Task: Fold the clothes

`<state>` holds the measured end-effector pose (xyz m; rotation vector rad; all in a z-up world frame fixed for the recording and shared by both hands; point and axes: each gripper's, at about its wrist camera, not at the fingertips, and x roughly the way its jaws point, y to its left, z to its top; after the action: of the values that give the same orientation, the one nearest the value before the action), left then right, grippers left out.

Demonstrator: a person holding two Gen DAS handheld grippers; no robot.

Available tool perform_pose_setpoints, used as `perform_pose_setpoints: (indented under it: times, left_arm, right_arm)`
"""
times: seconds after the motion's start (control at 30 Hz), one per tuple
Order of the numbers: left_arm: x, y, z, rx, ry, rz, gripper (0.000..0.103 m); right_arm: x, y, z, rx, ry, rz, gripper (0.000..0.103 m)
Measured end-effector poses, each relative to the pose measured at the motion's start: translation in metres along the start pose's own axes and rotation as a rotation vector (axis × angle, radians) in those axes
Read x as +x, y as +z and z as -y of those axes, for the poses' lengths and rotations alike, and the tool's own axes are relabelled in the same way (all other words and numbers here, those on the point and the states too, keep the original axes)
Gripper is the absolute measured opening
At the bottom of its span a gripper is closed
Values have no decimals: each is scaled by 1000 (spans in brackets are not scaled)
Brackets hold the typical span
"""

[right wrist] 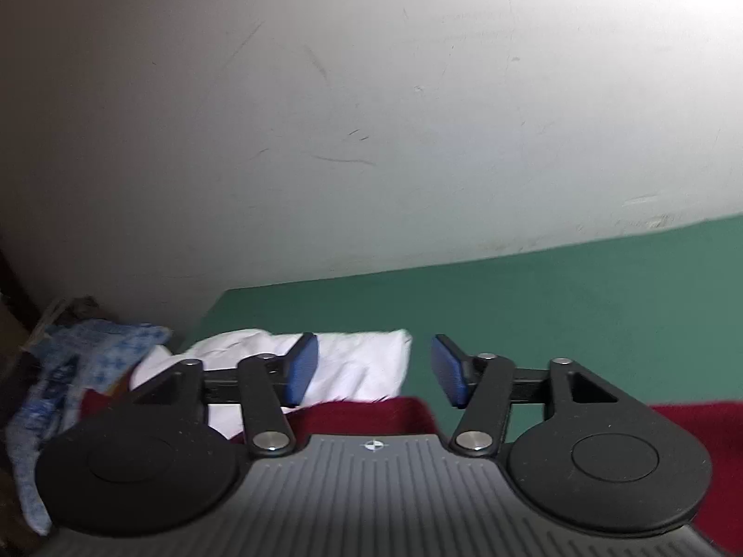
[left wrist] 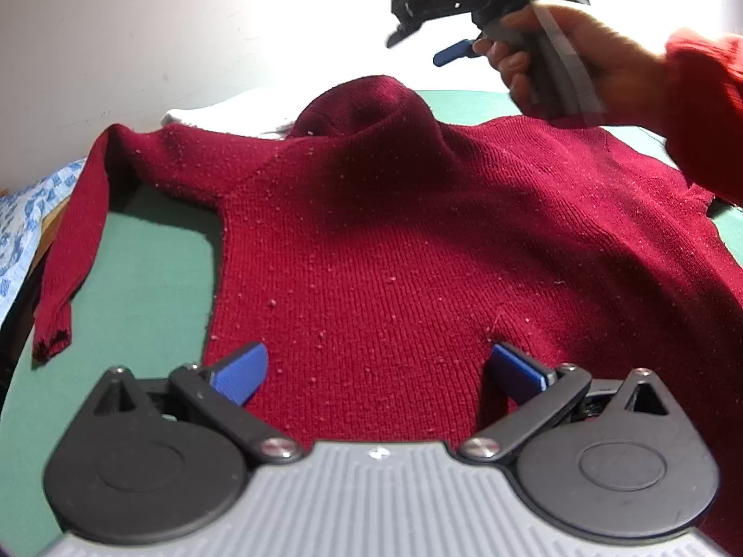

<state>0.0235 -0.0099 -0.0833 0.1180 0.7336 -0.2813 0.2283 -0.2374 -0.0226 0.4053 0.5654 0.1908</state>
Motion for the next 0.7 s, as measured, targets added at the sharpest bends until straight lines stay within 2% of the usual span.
perform_pose_setpoints:
  times: [0.07,0.1,0.13,0.17,0.2,0.27,0.3,0.33,0.37,0.4,0.47,0.57,0.6,0.63,0.67,0.7]
  left_arm:
    - [0,0,0,0,0,0,102]
    - [0,0,0,0,0,0,102]
    - [0,0,0,0,0,0,102]
    - [-1,0,1,0,1,0,102]
    - [-1,0,1,0,1,0,102]
    - [-1,0,1,0,1,0,102]
    - [-1,0,1,0,2,0,102]
    - [-1,0,1,0,2,0,102]
    - [-1,1,1,0,2,0,102]
    - [-1,1,2,0,2,0,102]
    - [-1,1,2,-1,2,1,102]
    - [-1,1,1,-1,1,1,102]
    - [-1,2,1,-2,1,1,102]
    - [-1,2,1,-2,1,1,102]
    - [-1,2,1,-2,0,1,102]
    - [-1,2,1,-2,0,1,102]
  right_arm:
    - [4,-13,-12,-21,35,-68,61]
    - [9,-21,-21,-63,22,-103,55]
    - [15,-28,-29,-115,-14,-120,21]
    - [20,-34,-36,-161,-52,-124,13]
    - [24,-37,-39,-172,-75,-110,12]
    - [25,-32,-38,-111,-87,-49,12]
    - [23,-24,-34,-54,-83,-22,13]
    - [24,-20,-32,-16,-84,-4,18]
    - [29,-19,-33,-14,-94,-11,31]
    - [36,-19,-35,-46,-106,-48,39]
    - [41,-22,-40,-122,-129,-110,42]
    - [-7,-28,-47,-77,-96,1,45]
    - [-30,-32,-40,-40,-73,27,49]
    - [-53,-38,-31,0,-57,41,62]
    - [-76,-47,-22,32,-59,44,66]
    - [-98,-59,-13,51,-85,33,65]
